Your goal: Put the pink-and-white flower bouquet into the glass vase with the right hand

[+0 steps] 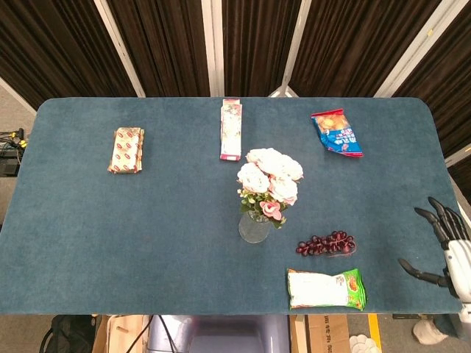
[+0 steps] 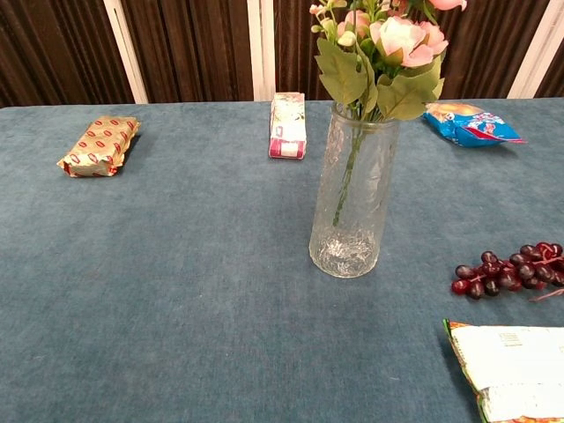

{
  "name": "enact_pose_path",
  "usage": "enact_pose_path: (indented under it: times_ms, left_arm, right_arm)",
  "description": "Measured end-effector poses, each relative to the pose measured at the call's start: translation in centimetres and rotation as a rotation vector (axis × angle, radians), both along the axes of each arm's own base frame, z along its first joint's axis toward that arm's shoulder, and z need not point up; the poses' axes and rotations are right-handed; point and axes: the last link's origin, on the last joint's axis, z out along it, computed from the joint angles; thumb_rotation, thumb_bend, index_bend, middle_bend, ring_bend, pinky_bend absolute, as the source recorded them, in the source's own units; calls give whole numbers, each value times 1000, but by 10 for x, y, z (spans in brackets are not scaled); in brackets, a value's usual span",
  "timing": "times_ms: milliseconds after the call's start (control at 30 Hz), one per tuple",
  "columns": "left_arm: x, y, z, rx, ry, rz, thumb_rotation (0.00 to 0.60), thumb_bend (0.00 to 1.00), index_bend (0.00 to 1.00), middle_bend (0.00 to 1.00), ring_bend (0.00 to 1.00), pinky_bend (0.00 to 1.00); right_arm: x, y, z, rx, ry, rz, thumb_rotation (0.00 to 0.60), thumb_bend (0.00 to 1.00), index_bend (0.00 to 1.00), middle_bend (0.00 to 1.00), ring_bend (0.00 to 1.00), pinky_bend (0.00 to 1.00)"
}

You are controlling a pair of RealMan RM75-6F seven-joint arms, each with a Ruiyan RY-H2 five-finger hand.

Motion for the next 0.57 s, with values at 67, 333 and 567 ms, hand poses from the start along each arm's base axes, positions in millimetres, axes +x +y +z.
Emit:
enact_pose_path:
  times_ms: [67,333,567]
  left_arm:
    - [-1,-2,1,-4,0,2,600,189,149,0,0,23]
    - [-2,-6,2,-78,-50,29,600,189,144,0,0,23]
    - [-5,-4,2,-83,-50,53,600,189,140,0,0,23]
  right_arm:
    - [-3,7,-2,-10,61,0,600,207,160,19,21,0]
    - [-7,25,-12,-17,255,-17,600,207,160,19,21,0]
    - [-8,27,-10,-25,286,-43,600,207,160,19,21,0]
